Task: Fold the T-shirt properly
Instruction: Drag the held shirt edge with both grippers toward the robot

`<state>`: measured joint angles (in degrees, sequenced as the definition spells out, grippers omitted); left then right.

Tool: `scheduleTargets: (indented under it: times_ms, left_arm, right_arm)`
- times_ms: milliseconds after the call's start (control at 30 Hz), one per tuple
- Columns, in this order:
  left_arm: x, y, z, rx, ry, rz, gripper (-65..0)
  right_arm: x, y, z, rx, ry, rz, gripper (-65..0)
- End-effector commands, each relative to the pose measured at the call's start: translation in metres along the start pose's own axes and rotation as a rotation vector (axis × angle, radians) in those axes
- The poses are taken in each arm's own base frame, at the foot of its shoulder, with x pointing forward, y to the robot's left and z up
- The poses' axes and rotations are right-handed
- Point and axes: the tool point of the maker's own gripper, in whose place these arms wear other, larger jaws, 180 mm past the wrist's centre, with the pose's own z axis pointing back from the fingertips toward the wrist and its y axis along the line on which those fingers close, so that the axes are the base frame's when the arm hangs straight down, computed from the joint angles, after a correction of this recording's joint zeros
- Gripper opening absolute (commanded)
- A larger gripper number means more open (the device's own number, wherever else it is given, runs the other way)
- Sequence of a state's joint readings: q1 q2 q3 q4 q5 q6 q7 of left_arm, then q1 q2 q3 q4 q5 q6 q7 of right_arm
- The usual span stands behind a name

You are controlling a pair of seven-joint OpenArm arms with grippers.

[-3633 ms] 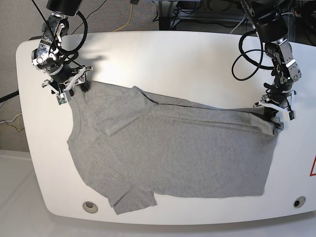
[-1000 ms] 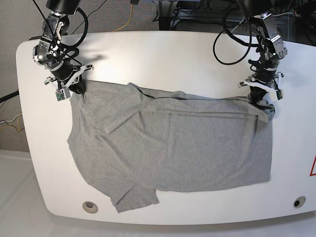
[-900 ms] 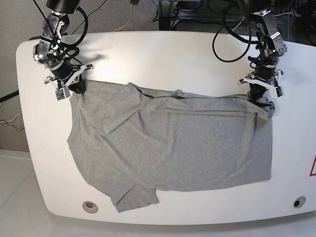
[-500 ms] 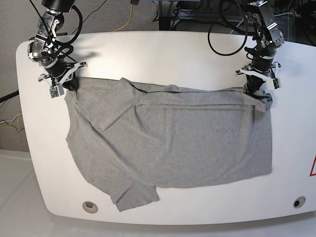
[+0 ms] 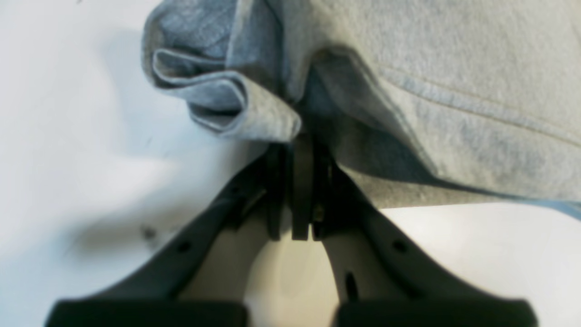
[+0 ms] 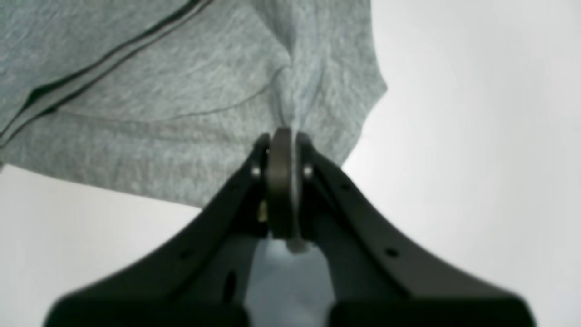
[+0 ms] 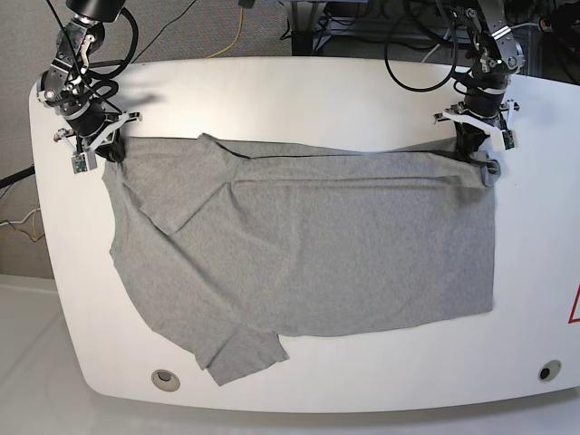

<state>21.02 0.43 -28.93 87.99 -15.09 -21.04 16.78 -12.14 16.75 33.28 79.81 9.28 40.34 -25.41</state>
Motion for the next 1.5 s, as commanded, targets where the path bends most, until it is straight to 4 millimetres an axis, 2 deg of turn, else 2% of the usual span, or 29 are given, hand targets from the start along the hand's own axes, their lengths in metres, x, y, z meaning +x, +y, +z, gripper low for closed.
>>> scheduleTargets:
  times_ms: [0, 400, 1000, 1200, 1467]
  left_arm:
    - [-0.012, 0.007, 0.006, 0.023, 0.052, -0.026, -64.0]
    - [-0.032, 0.025, 0.023, 0.052, 0.113, -0.055, -64.0]
    - [-0.069, 0.037, 0.051, 0.077, 0.211, -0.061, -64.0]
    - [-0.077, 0.04, 0.058, 0.08, 0.232, -0.064, -64.0]
    - [-0.076, 0.053, 0.063, 0.09, 0.25, -0.104, -64.0]
  right_arm:
    - [-0.01, -0.012, 0.006, -0.032, 0.055, 0.029, -65.0]
    - [-0.035, -0.01, 0.015, -0.028, 0.109, 0.025, -65.0]
    - [-0.043, -0.01, 0.018, -0.031, 0.131, 0.029, -65.0]
    - [-0.052, -0.027, 0.031, -0.08, 0.139, 0.0, -65.0]
    - [-0.061, -0.031, 0.038, -0.09, 0.162, 0.005, -65.0]
